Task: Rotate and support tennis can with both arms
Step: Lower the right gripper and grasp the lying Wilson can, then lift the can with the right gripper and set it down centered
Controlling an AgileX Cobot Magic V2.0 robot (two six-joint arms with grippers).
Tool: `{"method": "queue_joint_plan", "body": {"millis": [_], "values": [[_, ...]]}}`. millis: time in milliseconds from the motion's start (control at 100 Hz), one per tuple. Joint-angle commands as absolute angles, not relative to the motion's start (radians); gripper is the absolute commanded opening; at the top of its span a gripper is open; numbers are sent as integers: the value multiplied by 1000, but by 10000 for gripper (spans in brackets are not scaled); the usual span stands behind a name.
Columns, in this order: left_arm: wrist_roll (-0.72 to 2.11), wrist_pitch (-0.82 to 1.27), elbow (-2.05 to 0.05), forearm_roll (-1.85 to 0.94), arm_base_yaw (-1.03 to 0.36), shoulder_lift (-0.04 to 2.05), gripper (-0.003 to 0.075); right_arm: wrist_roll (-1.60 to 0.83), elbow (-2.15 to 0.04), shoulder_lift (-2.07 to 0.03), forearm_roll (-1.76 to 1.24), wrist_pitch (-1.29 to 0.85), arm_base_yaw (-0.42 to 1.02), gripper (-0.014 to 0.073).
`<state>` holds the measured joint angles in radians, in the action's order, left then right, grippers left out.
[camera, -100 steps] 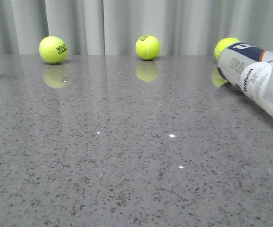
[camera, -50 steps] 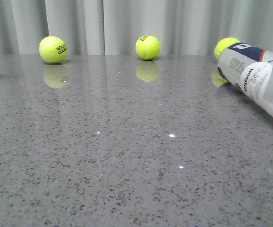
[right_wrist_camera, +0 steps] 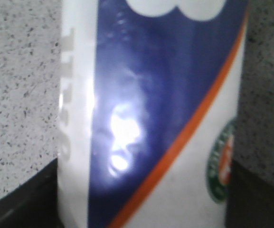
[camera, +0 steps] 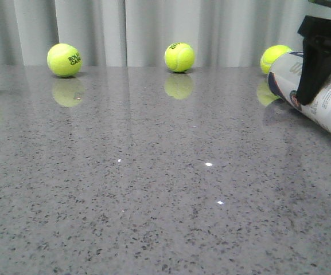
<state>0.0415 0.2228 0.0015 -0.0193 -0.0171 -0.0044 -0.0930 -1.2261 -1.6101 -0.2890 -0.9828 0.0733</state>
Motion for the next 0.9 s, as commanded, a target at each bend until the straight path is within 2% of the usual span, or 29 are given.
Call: {"method": "queue_joint_plan", "body": {"millis": [0,100,170,440,560,790,890], "values": [[31,149,46,-21,-26,-32,-19,-97,-1259,-1586,-315,-964,75,456],[31,149,46,-21,-26,-32,-19,-97,-1261,-1585,-315,-967,75,249],[31,149,46,-21,-26,-32,-19,-112,-1277,-1585,-315,-985,75,183],[31,149,46,-21,-26,-32,-19,-353,-1444,-1585,-315,-1068,150,182],[31,149,46,-21,-26,-32,-19,-592,-1500,-1585,-314,-1059,223,182],[31,149,46,-21,-26,-32,-19,-1244,-1509,-1598,-314,-1046,365,182],[31,149,46,-21,-26,-32,-19,-1340,-1509,-1623,-314,-1046,394,182]]}}
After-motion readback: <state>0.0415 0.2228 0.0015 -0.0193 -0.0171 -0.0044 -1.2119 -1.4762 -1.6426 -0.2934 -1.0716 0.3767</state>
